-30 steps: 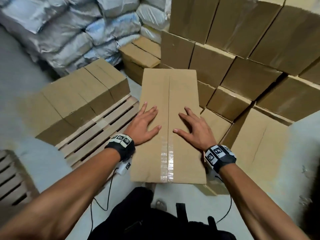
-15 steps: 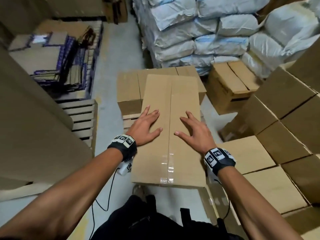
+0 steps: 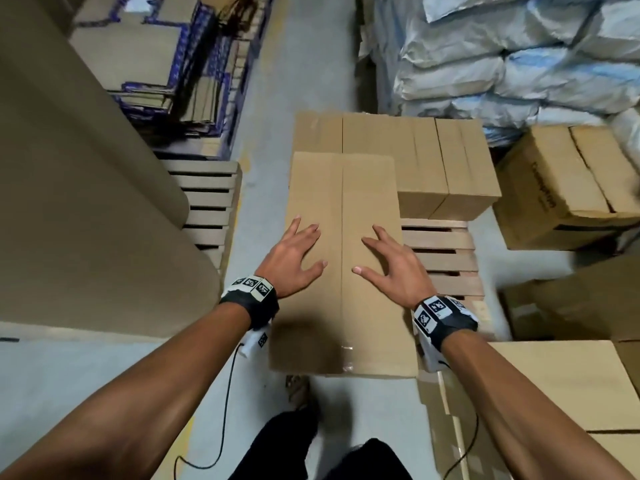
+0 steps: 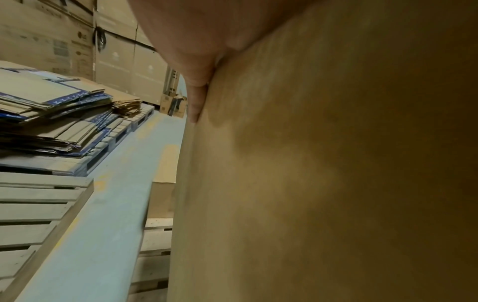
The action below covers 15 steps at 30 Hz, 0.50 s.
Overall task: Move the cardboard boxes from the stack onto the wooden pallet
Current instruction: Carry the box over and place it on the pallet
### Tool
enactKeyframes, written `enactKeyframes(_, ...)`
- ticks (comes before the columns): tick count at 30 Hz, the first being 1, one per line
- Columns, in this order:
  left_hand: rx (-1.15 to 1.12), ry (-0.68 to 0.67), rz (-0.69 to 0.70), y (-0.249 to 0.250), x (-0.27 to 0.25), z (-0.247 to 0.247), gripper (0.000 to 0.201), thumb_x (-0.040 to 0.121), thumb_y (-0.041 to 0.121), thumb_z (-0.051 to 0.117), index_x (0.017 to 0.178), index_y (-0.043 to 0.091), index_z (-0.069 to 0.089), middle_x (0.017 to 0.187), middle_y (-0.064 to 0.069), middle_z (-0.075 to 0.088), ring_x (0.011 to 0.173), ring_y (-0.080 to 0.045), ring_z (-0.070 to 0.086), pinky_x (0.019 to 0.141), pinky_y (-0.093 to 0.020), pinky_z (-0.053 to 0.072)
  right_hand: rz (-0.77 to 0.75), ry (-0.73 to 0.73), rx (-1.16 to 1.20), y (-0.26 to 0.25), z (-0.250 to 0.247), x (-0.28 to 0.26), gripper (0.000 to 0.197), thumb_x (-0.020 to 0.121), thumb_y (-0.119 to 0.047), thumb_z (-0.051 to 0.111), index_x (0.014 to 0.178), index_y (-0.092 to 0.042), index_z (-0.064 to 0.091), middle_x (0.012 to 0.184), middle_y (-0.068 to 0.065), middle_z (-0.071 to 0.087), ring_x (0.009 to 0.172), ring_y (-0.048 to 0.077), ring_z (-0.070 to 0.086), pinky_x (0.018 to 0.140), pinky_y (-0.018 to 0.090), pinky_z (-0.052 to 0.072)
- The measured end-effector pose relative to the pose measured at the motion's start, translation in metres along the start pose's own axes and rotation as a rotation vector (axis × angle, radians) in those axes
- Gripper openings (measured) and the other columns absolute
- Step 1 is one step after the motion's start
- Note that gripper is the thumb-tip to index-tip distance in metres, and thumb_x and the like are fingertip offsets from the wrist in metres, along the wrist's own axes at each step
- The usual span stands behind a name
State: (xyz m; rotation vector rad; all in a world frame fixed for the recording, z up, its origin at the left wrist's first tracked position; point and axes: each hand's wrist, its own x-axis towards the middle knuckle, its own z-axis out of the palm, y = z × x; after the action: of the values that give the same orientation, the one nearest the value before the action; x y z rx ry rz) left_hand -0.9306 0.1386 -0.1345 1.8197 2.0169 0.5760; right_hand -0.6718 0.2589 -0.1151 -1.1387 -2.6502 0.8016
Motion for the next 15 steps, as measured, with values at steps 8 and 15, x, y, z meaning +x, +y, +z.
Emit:
enactKeyframes(8,-0.015,-0.048,-0.075,-0.095,0.081,0.040,0.075,0.097,0.051,0.059,0.160,0.016,0.039,0.170,0.006,0.030,0.162,-0.017,-0.001,0.126,-0.041,0.025,-0.020,-0.048,0.020,0.052,0.072,0.112,0.075,0.093,-0.073,0.060,0.153,-0.031,0.048,0.173,-0.006,0.022,0.150,0.021,0.041,0.123,0.059,0.030)
enactKeyframes(15,-0.032,-0.126,-0.088,-0.203,0.136,0.139,0.075,0.096,0.035,0.072,0.160,0.011,0.039,0.170,0.000,0.029,0.161,-0.024,0.000,0.123,-0.043,0.031,-0.019,-0.055,0.063,0.132,0.192,0.187,0.072,0.093,-0.070,0.063,0.152,-0.030,0.049,0.174,-0.010,0.018,0.150,0.013,0.039,0.123,0.061,0.028)
